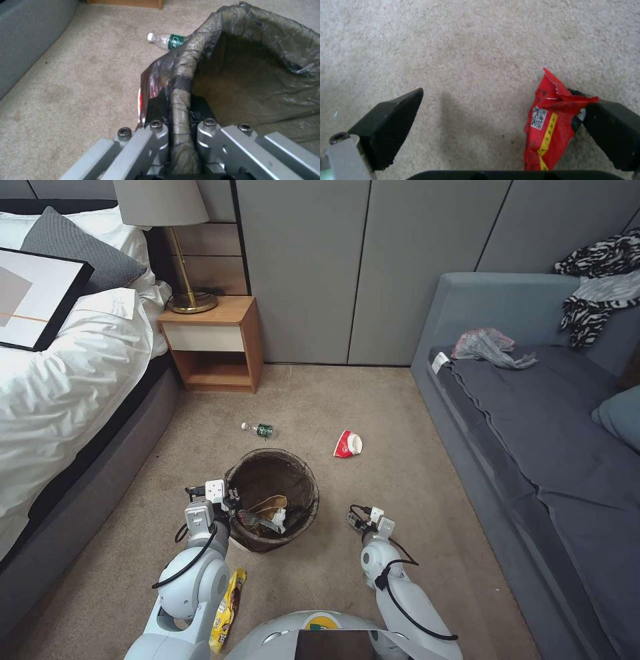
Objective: Pick up the trash bin, then pick up the garbage from the floor and place it into the trash bin.
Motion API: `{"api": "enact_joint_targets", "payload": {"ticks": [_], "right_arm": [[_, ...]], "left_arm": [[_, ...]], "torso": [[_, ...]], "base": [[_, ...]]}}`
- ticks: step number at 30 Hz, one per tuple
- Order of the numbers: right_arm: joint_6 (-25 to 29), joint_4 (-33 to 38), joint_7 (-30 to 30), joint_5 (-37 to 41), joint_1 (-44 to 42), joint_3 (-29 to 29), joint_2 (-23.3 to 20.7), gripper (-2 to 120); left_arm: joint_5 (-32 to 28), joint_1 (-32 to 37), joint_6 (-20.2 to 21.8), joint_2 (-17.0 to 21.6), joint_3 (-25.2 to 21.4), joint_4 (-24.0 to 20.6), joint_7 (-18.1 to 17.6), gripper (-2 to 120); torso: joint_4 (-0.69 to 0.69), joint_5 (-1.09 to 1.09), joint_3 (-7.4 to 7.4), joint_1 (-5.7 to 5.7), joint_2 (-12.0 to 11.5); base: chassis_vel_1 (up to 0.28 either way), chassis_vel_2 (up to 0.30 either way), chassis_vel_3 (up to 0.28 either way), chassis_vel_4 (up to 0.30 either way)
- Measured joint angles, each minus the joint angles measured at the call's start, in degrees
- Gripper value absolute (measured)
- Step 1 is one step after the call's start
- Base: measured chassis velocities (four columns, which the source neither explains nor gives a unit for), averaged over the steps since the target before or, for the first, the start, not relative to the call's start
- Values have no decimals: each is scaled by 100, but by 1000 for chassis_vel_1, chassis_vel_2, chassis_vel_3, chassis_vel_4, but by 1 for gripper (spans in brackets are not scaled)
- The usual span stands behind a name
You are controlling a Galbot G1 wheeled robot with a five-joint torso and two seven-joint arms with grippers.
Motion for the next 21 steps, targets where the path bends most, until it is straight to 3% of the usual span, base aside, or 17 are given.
{"api": "enact_joint_targets", "payload": {"ticks": [21], "right_arm": [[45, -31, -14, -191, -131, 52, 9, 56]], "left_arm": [[18, 3, -17, -9, 0, 11, 5, 5]], "torso": [[-1, 0, 0, 0, 1]], "base": [[0, 0, 0, 0]]}}
